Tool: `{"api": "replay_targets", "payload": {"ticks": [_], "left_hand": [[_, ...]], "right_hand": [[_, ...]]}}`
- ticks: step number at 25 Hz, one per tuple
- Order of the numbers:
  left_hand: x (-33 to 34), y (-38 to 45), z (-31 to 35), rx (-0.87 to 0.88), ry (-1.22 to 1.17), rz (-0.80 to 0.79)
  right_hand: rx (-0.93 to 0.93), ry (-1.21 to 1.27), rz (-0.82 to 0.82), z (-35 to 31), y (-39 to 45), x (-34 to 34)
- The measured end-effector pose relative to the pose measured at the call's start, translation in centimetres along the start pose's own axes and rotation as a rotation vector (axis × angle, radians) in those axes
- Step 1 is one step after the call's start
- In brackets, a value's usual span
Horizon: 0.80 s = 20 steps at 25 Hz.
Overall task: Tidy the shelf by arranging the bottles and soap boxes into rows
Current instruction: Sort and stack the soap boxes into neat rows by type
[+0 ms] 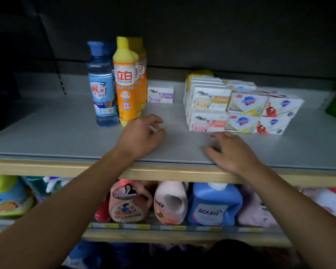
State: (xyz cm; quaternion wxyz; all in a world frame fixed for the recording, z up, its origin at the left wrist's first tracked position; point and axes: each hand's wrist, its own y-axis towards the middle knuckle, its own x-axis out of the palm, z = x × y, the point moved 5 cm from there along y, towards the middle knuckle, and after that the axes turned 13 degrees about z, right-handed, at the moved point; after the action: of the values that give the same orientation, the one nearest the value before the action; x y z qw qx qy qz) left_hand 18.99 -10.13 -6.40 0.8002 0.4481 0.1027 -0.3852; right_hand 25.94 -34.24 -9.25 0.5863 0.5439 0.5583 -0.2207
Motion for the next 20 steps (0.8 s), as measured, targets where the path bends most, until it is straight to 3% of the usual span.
{"api": "replay_targets", "payload": {"ticks": [6, 11, 20], "left_hand": [[7.4, 3.1, 4.6, 0.098, 0.059, -0.100], [12.0, 5.4, 4.2, 0.075, 0.206, -0.207], [12.1, 3.8, 4.2, -0.040, -0.073, -0.100]], "right_hand": [[0.021, -0.019, 0.020, 1.7, -0.3, 1.0], [0.014, -0.008, 0.046, 2.1, -0.3, 1.0], [0.043, 0.021, 0.050, 2.2, -0.4, 0.6]]}}
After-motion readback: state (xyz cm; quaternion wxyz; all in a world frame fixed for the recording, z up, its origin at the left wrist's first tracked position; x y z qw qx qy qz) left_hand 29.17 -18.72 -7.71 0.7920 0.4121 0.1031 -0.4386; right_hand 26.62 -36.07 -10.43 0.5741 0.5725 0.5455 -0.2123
